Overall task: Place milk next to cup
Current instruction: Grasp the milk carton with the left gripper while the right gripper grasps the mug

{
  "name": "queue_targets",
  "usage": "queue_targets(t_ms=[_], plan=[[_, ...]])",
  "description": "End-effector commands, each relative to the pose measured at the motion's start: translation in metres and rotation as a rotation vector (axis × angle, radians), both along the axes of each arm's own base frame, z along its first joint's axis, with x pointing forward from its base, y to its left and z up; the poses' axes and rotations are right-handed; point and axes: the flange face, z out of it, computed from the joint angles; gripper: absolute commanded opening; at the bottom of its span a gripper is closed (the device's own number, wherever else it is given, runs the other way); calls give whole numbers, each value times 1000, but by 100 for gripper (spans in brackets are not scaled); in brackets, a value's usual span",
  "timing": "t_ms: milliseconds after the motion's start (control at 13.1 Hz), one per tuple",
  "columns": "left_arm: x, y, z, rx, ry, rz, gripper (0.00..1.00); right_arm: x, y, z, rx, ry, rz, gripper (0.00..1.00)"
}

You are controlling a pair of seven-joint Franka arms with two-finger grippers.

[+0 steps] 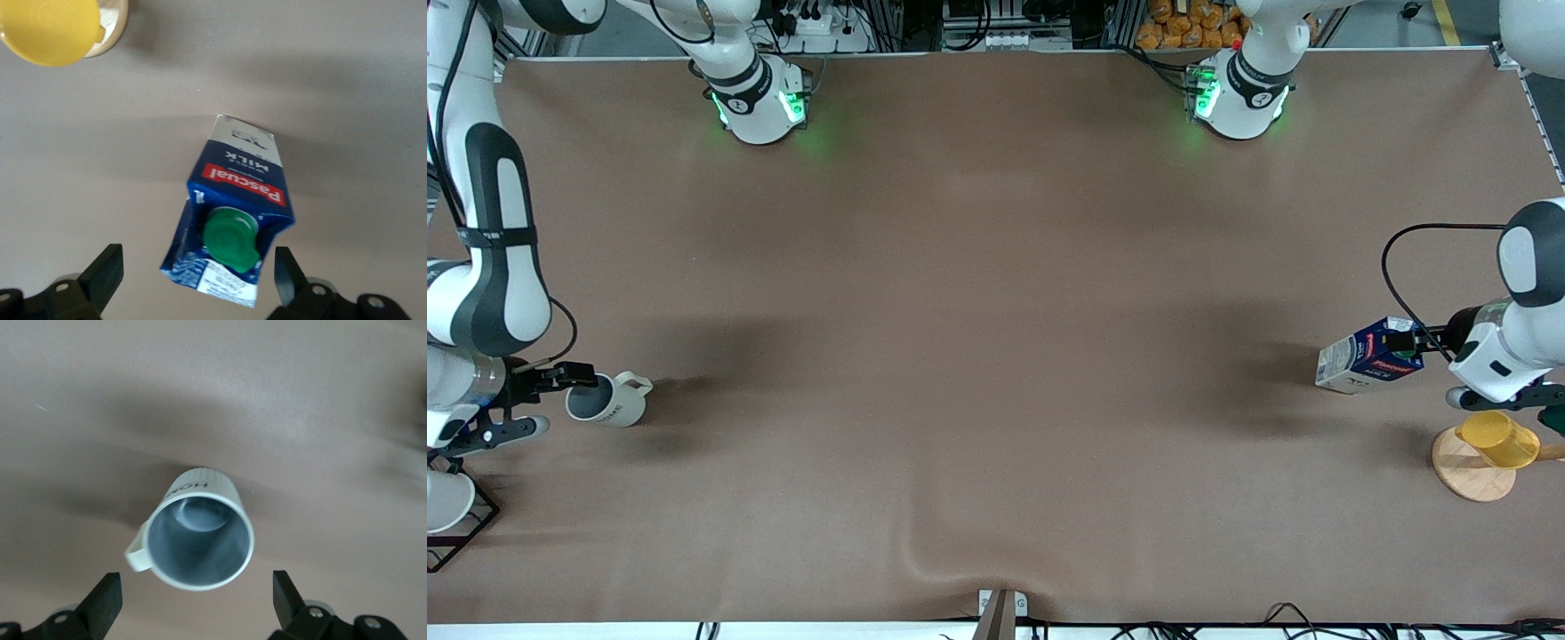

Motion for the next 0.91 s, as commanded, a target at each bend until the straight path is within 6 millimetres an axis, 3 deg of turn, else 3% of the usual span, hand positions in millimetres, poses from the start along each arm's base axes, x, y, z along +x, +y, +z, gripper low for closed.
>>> queue_targets(t_ms=[0,228,533,609,685,837], plan=[[-1,-3,-3,-30,-18,-6,100,5,-15,-14,8,-23,114,100],[1,-18,-7,-46,-12,-60,100,5,-25,-30,13,-26,154,100],[-2,-15,-12,-69,5,-179,100,5,-36,-65,14,-48,159,100],[-2,-15,-13,-70,8,-197,100,5,-36,-67,15,-47,157,61],[-2,-15,-14,-71,10,-201,100,4,-36,-70,28,-46,144,6],[-5,-16,-24,-72,11,-205,100,3,-36,-71,69,-57,110,0]])
